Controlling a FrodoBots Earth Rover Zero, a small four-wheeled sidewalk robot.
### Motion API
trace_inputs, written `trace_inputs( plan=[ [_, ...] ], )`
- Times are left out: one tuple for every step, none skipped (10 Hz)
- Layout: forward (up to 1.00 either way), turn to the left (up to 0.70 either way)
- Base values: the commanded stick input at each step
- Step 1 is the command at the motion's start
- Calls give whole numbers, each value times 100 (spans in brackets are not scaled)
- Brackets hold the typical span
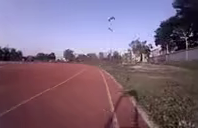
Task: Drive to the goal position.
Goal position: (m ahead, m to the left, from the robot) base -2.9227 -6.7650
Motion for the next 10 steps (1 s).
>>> trace_inputs(
  plan=[
    [70,0],
    [70,0],
    [70,0],
    [70,0],
    [70,0],
    [70,0],
    [70,0],
    [70,0],
    [70,0],
    [70,0]
  ],
)
